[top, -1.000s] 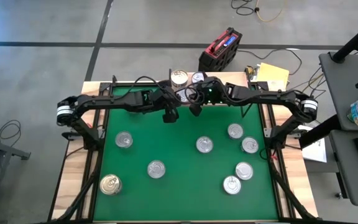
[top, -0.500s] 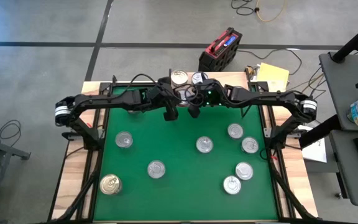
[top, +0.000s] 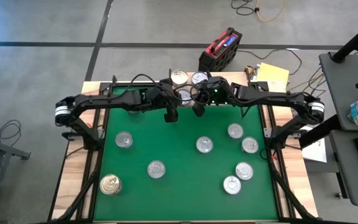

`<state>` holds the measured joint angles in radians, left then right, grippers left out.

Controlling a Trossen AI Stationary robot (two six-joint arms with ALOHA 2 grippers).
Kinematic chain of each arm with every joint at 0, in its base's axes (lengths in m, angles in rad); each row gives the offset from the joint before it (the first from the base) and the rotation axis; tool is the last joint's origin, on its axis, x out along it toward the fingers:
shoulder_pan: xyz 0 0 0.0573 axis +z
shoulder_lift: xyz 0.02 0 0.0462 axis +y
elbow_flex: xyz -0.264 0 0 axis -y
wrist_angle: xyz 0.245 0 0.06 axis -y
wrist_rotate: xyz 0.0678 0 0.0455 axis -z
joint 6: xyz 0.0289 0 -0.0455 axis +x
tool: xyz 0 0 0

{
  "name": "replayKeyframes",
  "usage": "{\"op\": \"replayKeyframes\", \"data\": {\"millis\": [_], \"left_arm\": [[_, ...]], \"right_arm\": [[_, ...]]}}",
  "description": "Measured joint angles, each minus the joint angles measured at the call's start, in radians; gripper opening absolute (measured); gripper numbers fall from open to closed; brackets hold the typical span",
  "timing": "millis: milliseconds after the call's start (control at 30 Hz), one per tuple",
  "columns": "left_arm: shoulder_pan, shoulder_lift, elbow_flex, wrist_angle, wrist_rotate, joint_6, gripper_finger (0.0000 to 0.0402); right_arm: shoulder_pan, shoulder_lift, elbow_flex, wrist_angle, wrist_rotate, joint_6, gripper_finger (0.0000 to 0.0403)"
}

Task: Stack canned seafood by type on shelf
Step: Put the red tuna can on the shelf

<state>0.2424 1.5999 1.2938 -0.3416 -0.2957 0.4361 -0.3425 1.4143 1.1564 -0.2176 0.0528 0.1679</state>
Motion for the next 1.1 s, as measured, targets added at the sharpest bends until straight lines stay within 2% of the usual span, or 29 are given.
{"op": "replayKeyframes", "data": {"millis": [400,867,1000,1100], "left_arm": [[0.000,0.043,0.000,-0.010,0.000,0.008,0.0000],[0.005,0.043,0.000,-0.024,-0.013,0.027,0.0000],[0.006,0.043,0.000,-0.029,-0.084,0.028,0.0000],[0.008,0.043,0.000,-0.031,-0.101,0.040,0.0000]], "right_arm": [[0.016,-0.093,-0.079,-0.011,0.076,0.022,0.0009],[0.016,-0.184,-0.150,0.016,0.080,0.046,0.0009],[0.016,-0.184,-0.151,0.014,0.080,0.050,0.0009],[0.018,-0.184,-0.151,0.014,0.080,0.052,0.0009]]}}
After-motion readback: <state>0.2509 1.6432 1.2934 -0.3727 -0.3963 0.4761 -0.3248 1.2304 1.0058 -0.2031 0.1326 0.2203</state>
